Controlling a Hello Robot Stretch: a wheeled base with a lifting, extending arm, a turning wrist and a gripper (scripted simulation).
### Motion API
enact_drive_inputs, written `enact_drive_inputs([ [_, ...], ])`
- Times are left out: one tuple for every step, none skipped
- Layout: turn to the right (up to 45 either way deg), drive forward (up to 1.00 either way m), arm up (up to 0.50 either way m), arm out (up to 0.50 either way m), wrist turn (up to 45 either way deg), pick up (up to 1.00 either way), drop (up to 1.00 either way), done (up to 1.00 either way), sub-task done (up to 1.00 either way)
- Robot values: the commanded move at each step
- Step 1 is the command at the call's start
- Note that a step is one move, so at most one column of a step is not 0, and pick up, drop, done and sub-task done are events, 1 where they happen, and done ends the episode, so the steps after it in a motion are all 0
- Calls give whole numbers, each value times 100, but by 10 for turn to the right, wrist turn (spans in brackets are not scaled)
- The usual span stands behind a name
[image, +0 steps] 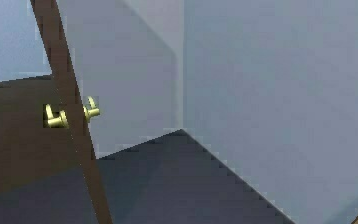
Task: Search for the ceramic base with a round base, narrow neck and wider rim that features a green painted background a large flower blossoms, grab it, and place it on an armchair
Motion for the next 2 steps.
enact_drive_inputs([
  [0,0,-24,0,0,0,0,0,0],
  [0,0,0,0,0,100,0,0,0],
])
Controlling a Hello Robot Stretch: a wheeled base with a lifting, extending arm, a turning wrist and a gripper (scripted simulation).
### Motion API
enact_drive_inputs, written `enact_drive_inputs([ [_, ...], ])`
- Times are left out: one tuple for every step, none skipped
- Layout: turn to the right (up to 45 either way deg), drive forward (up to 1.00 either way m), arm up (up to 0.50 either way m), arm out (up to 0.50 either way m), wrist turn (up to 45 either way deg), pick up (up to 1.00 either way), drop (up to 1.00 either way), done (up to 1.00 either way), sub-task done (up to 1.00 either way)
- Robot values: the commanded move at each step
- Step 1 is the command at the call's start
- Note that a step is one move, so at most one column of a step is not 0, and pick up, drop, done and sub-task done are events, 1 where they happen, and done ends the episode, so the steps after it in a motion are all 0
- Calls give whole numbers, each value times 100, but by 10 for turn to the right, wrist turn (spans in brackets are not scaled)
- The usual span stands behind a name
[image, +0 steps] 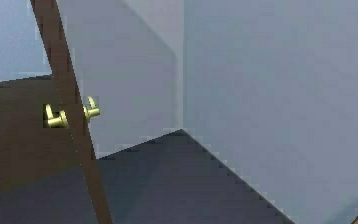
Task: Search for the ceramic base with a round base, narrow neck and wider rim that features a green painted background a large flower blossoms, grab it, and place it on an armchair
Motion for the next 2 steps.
enact_drive_inputs([
  [0,0,10,0,0,0,0,0,0],
  [0,0,14,0,0,0,0,0,0],
])
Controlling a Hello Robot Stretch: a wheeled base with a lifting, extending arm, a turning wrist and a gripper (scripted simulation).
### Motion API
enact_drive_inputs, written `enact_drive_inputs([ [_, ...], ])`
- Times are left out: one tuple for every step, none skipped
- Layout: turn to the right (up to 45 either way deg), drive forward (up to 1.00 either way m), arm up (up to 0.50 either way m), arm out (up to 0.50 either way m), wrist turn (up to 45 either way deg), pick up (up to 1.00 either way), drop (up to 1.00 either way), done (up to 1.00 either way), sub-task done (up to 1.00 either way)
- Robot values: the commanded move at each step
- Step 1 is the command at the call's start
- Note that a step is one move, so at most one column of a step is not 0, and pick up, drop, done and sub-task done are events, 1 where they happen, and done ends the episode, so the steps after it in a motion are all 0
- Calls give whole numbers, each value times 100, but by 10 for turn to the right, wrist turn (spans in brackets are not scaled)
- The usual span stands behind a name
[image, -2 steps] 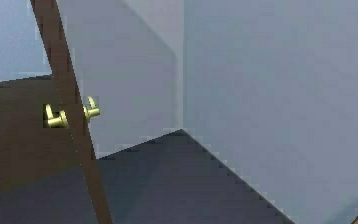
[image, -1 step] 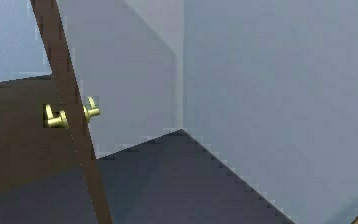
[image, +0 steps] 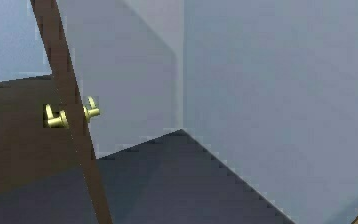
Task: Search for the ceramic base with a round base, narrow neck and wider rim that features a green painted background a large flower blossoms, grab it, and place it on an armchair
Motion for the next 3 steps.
enact_drive_inputs([
  [0,0,0,0,-450,0,0,0,0],
  [0,0,0,0,-450,0,0,0,0],
  [0,0,0,0,-210,0,0,0,0],
])
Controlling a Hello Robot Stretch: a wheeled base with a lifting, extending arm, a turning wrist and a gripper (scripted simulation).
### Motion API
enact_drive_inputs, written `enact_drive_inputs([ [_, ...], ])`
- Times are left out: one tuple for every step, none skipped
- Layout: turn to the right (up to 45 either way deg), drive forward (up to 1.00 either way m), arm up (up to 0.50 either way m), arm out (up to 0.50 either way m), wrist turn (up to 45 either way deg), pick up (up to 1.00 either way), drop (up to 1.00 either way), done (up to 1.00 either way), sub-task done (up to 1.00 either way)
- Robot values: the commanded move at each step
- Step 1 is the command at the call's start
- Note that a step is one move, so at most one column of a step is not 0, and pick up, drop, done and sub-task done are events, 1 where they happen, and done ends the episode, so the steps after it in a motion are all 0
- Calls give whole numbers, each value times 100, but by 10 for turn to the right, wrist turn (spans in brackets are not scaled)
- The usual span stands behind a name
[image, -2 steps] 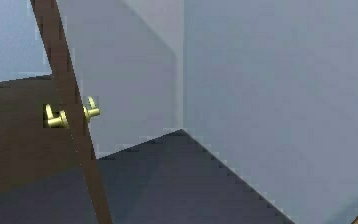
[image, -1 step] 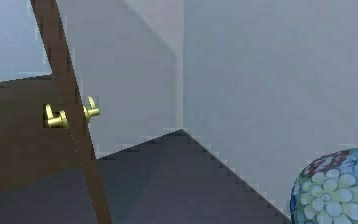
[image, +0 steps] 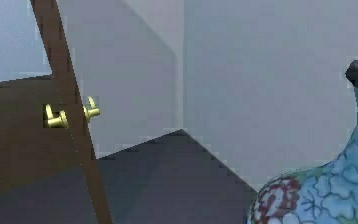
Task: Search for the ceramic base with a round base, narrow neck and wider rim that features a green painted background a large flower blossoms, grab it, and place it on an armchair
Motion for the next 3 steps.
enact_drive_inputs([
  [0,0,0,-26,0,0,0,0,0],
  [-450,0,0,0,0,0,0,0,0],
  [-120,0,0,0,0,0,0,0,0],
])
